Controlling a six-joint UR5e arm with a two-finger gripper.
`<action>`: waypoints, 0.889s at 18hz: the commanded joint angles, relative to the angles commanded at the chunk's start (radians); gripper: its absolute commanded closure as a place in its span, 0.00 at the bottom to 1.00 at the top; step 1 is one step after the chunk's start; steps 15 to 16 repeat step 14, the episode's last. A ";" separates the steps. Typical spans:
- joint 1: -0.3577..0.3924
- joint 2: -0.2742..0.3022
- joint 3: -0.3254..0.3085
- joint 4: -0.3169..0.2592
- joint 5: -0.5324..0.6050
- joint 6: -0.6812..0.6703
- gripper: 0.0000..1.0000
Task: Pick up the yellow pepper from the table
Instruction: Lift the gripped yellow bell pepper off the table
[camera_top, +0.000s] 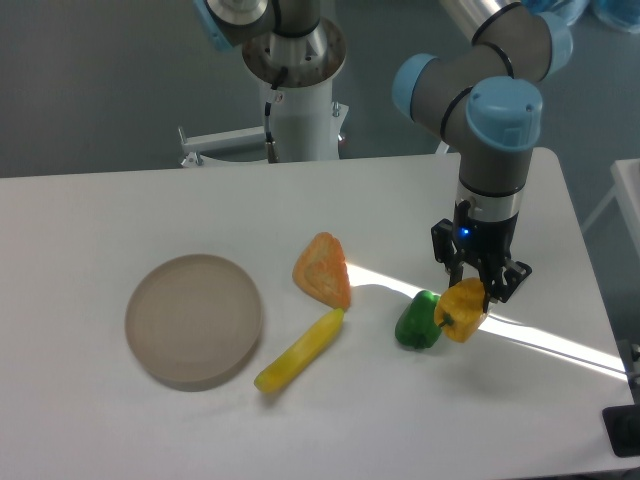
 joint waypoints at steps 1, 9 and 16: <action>0.000 0.000 0.000 0.000 0.000 0.000 0.61; 0.000 0.002 -0.001 0.002 0.002 -0.022 0.61; 0.000 0.003 -0.001 0.003 0.002 -0.022 0.61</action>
